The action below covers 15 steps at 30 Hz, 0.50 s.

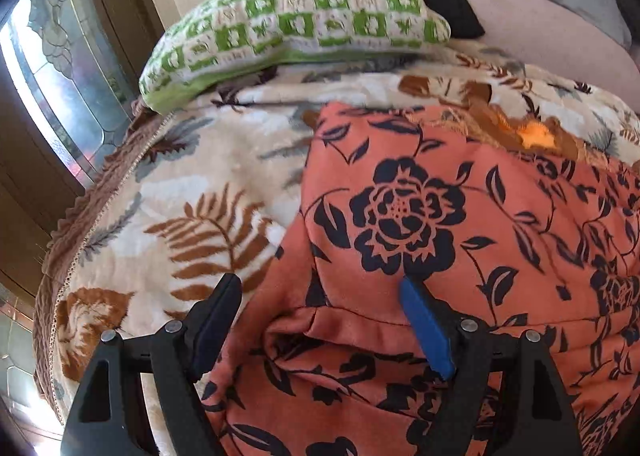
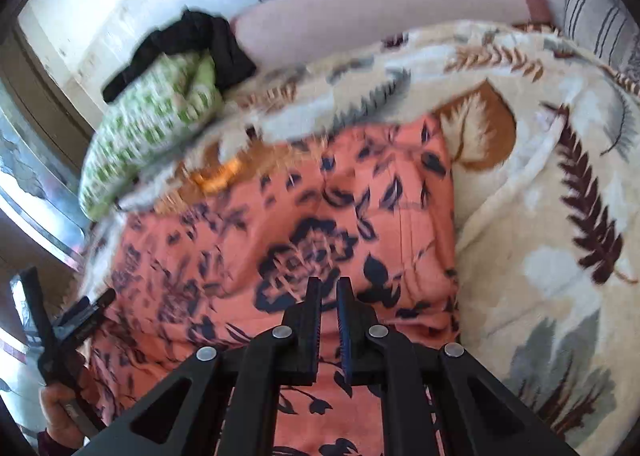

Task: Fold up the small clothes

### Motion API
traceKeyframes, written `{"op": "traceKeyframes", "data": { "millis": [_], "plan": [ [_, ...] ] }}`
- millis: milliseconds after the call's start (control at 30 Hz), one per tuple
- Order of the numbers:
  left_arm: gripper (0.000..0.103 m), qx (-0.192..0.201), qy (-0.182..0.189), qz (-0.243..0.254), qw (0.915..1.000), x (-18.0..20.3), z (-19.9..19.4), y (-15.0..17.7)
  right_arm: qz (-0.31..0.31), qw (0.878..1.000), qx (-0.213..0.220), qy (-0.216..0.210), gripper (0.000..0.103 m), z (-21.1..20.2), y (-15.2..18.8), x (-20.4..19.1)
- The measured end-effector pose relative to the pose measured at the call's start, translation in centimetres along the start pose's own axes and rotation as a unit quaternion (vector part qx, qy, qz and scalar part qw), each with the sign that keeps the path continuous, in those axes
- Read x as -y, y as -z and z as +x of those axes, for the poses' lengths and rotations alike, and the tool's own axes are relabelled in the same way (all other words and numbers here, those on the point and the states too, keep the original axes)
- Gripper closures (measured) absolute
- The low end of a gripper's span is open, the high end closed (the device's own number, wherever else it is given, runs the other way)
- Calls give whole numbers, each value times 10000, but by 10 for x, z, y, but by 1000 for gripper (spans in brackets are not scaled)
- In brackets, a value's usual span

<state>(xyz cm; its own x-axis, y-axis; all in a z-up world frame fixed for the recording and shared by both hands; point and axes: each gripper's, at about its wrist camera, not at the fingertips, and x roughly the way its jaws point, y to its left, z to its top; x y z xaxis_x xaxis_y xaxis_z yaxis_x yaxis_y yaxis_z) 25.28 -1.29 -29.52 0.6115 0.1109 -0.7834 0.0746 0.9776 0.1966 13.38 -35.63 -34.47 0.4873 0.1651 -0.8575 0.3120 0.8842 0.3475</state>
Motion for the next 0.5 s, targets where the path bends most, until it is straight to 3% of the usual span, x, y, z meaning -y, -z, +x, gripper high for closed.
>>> {"op": "traceKeyframes", "data": {
  "millis": [67,167,300,367,433,500],
  "plan": [
    [19,79,9,-2,10000,-5,-4,-2,-72,9998,209,-14,92,-9,4,-1],
    [19,281,128,-146,9994,-27,-22,1,57,9976,318,-605,92,-37,11,2],
    [19,343,290,-483,9978,-72,-47,20,23,9943,739,-772,92,-77,27,6],
    [19,435,148,-506,9977,-93,-59,35,250,9909,917,-951,92,-94,40,18],
    [19,444,-53,-532,9976,-112,-69,62,580,9873,970,-1116,75,-104,58,31],
    [19,267,86,-666,9974,-131,-75,88,798,9838,1163,-1110,15,-116,77,39]
  ]
}}
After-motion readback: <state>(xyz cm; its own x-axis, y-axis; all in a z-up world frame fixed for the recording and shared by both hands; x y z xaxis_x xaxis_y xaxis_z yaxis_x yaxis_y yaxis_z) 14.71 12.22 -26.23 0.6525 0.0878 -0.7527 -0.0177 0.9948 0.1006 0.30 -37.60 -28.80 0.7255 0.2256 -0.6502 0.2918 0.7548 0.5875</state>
